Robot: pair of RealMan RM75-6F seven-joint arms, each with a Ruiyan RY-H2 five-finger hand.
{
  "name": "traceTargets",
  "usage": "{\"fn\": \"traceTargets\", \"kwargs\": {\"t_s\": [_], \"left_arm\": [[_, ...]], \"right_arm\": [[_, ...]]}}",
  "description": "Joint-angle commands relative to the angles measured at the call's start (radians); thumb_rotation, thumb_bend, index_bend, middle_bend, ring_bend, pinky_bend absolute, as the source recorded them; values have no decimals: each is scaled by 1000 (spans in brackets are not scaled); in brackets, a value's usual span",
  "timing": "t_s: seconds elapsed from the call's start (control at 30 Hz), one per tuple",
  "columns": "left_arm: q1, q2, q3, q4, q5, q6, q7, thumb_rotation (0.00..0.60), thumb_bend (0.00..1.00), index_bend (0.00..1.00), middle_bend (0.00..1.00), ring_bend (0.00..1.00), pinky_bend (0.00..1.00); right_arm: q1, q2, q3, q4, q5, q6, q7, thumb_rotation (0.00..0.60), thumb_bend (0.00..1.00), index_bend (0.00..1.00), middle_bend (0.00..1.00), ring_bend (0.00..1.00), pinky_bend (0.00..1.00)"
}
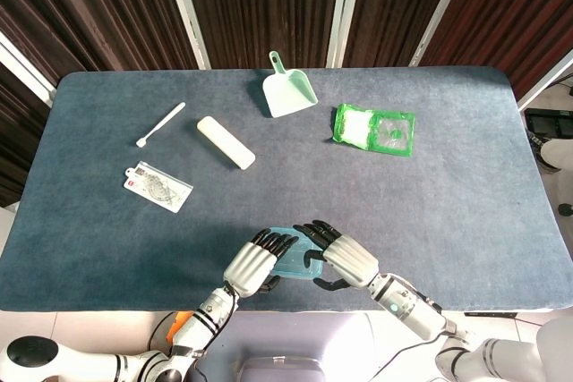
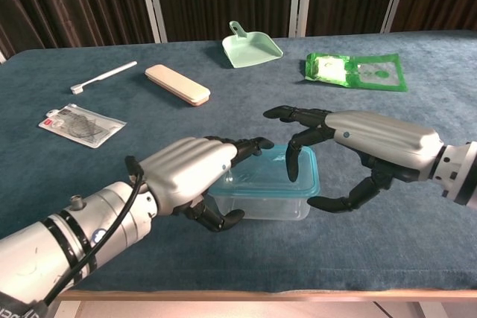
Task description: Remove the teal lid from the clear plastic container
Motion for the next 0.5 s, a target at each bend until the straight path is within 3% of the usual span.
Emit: {"fn": "traceTargets", "kwargs": {"t_s": [0.03,0.5], "left_arm": [[2,-1,0,4,2,-1,-3,600,364,0,551,416,517],[8,-5,-5,15,16,-4,-9,600,363,0,554,421,518]], "right_arm": [[0,0,-2,1,1,-2,0,600,431,594,19,0,0],[-3,5,-12,0,-7,10,7,600,432,571,19,0,0]]}}
